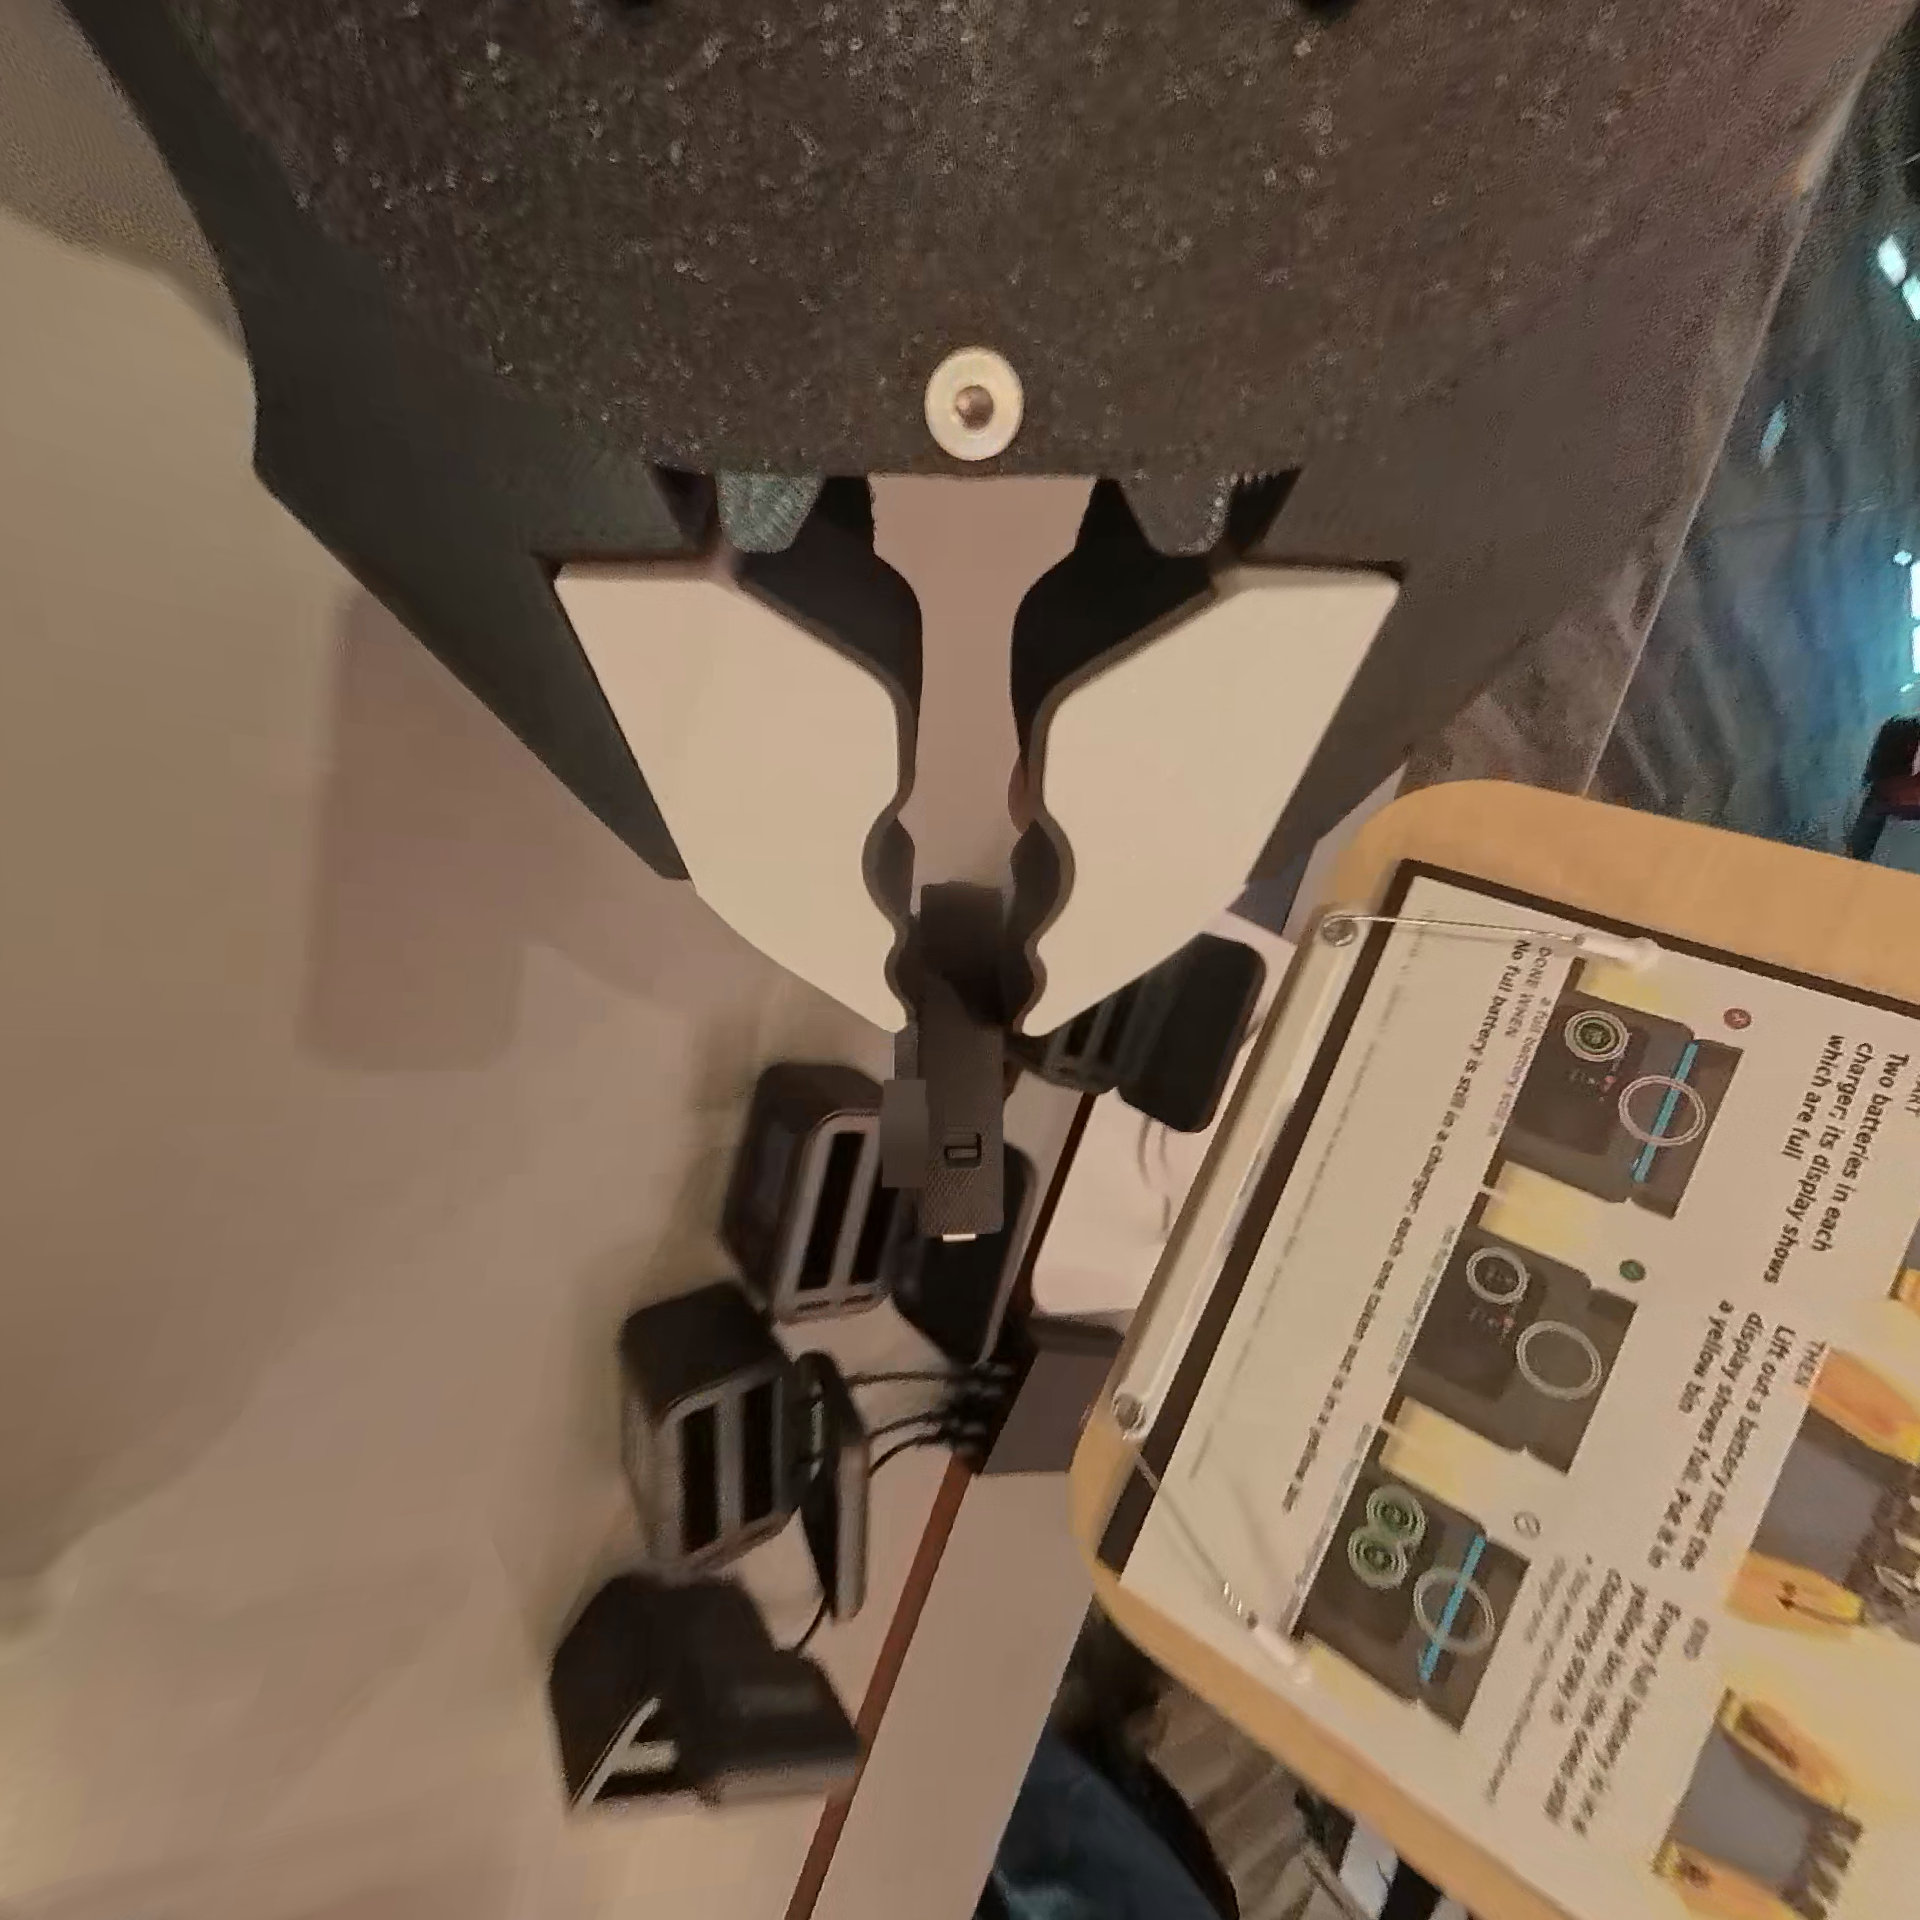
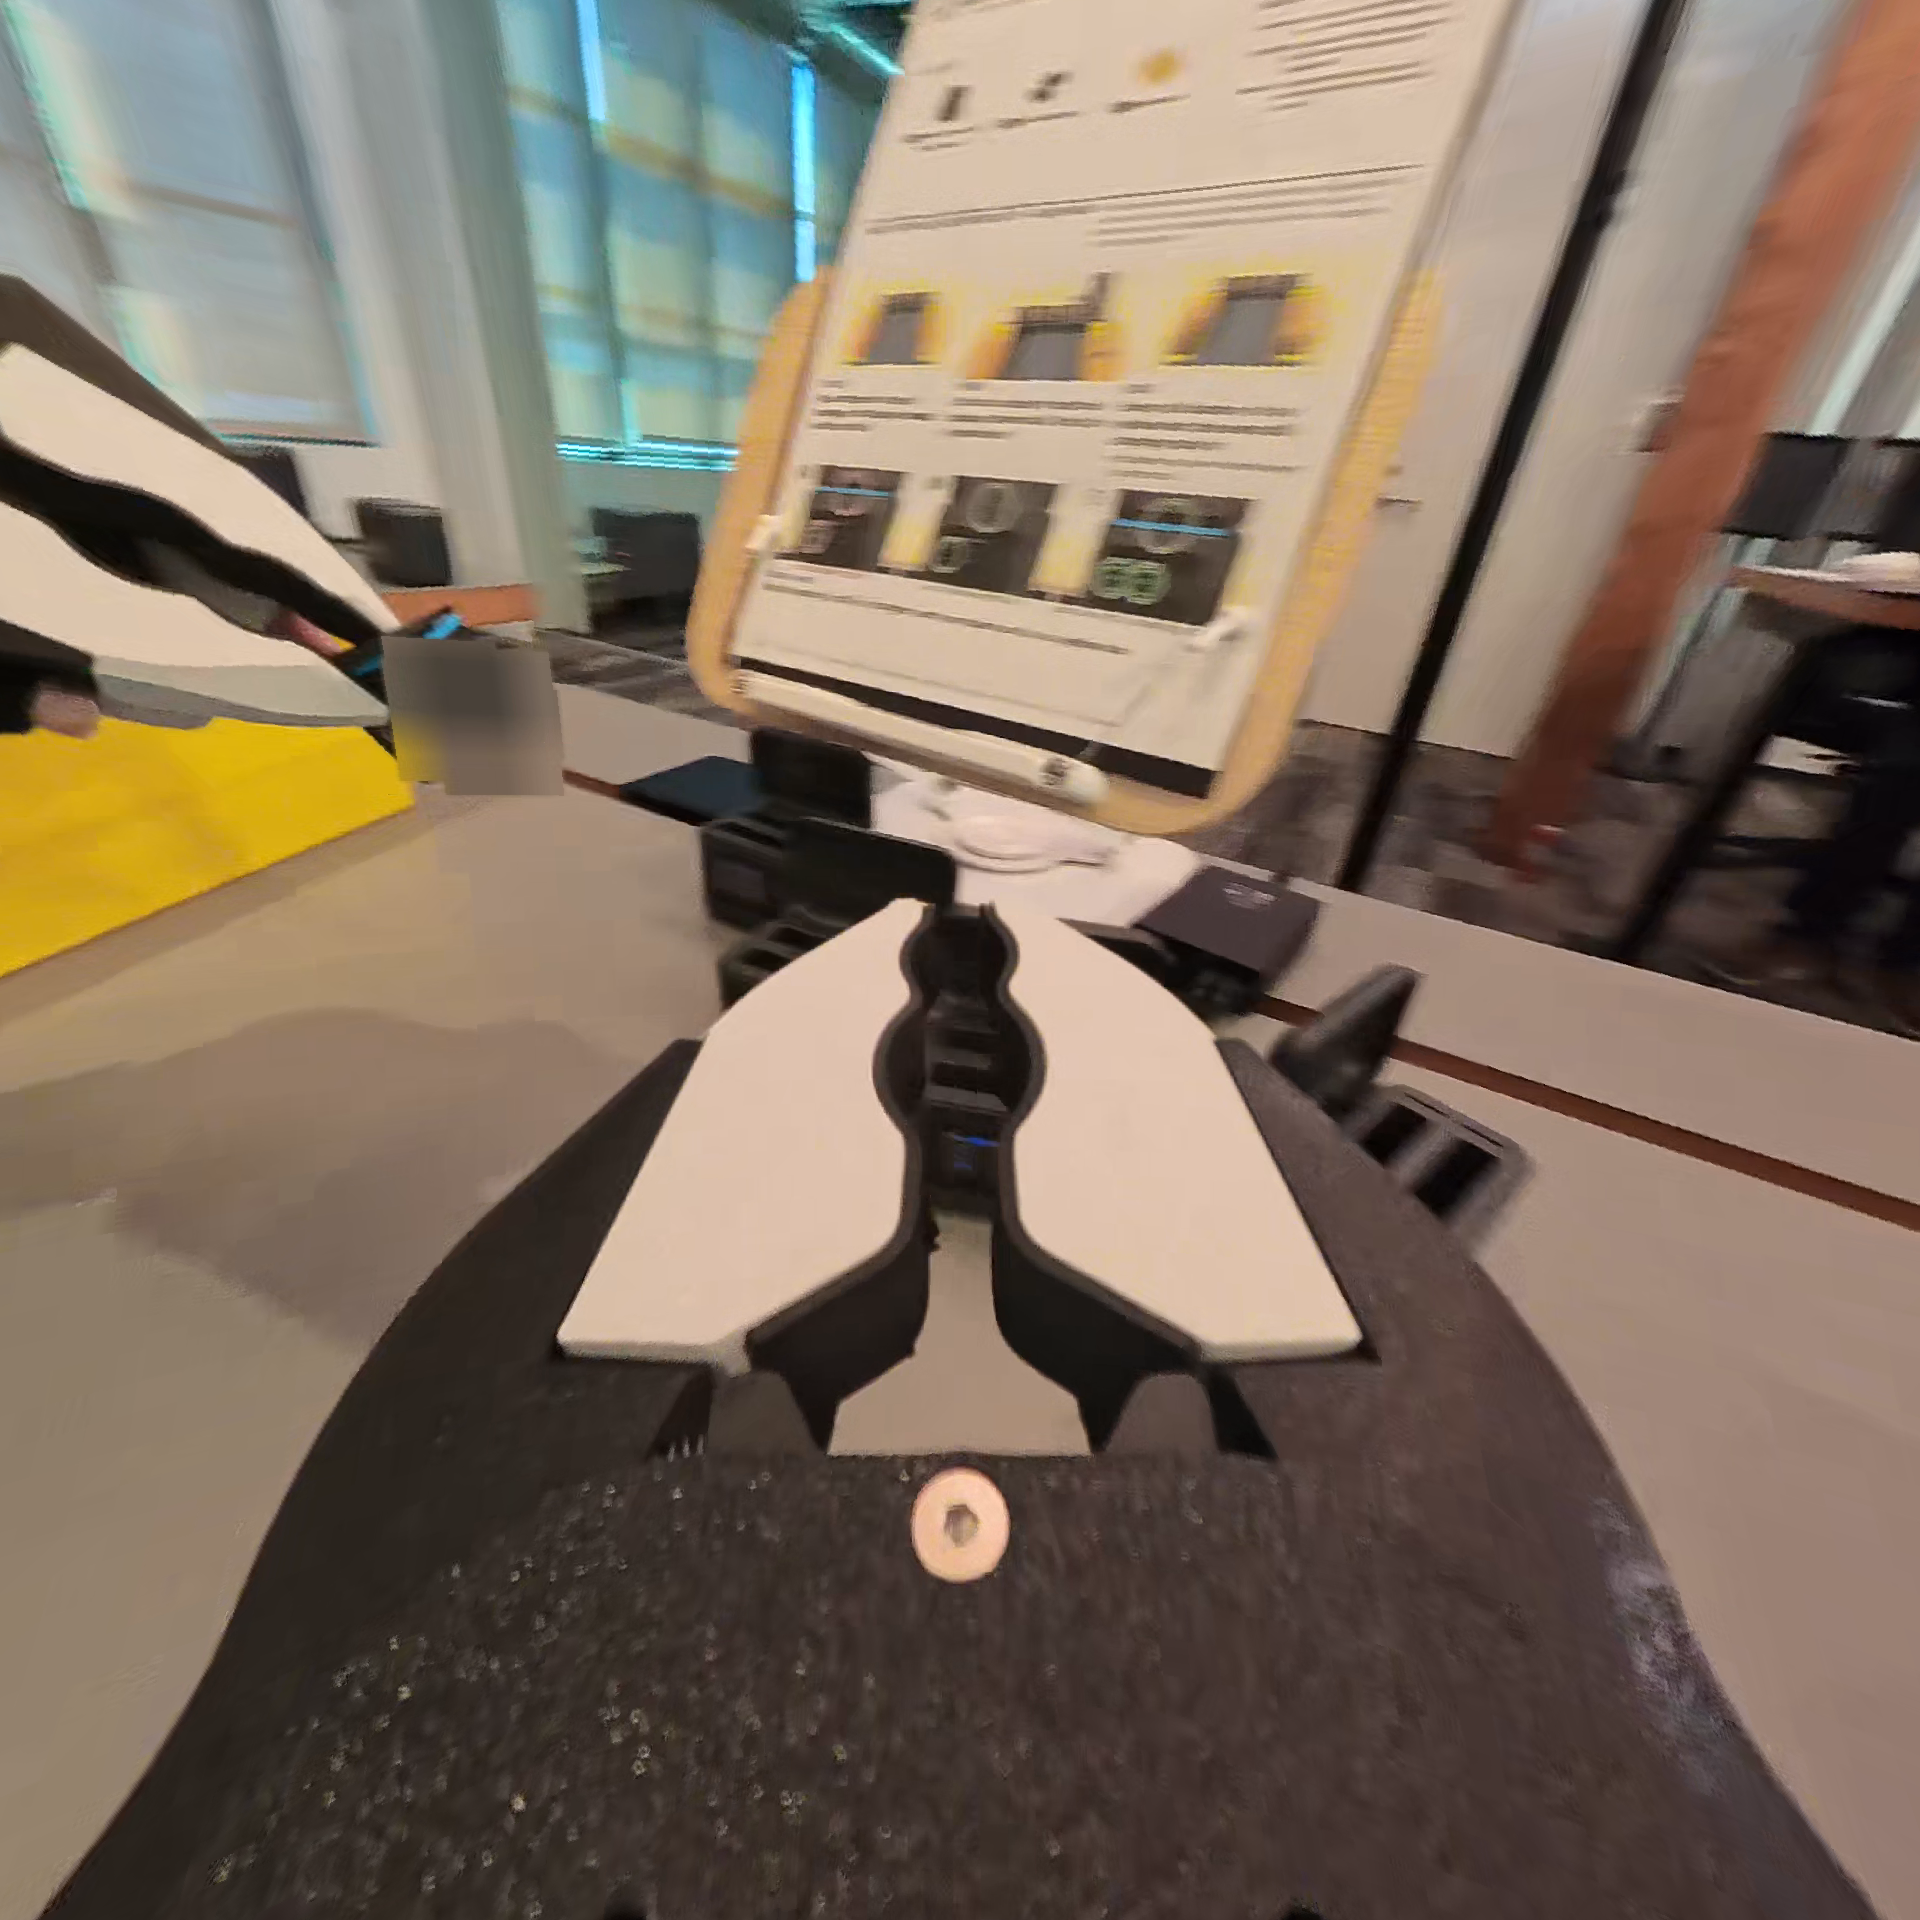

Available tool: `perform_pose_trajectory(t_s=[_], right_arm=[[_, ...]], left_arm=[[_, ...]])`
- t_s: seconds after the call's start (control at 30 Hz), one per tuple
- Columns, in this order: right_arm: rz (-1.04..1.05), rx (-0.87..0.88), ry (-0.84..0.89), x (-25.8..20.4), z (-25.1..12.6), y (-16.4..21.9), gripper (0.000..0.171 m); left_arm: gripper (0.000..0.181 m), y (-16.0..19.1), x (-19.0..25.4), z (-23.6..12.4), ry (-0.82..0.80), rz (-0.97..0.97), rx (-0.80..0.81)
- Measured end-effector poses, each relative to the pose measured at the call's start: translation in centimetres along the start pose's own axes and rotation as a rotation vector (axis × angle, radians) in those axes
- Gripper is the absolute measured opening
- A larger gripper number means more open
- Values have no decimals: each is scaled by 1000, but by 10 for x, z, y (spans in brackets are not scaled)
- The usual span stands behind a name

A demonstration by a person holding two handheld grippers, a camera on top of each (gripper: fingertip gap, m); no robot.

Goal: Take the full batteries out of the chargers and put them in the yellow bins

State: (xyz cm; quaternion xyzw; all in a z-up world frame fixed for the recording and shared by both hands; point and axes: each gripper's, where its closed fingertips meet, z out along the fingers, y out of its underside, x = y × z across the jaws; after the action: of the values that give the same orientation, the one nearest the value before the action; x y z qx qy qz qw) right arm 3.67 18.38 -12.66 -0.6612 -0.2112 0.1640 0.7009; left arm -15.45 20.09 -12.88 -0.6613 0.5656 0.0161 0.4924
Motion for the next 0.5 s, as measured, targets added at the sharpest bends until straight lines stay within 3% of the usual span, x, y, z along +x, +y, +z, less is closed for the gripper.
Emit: perform_pose_trajectory(t_s=[0.23,0.5], right_arm=[[-26,-42,97,25,-22,14,0],[-67,-80,124,35,-25,22,0]], left_arm=[[15,31,-45,52,90,90,-185],[15,54,-66,100,264,132,-229]])
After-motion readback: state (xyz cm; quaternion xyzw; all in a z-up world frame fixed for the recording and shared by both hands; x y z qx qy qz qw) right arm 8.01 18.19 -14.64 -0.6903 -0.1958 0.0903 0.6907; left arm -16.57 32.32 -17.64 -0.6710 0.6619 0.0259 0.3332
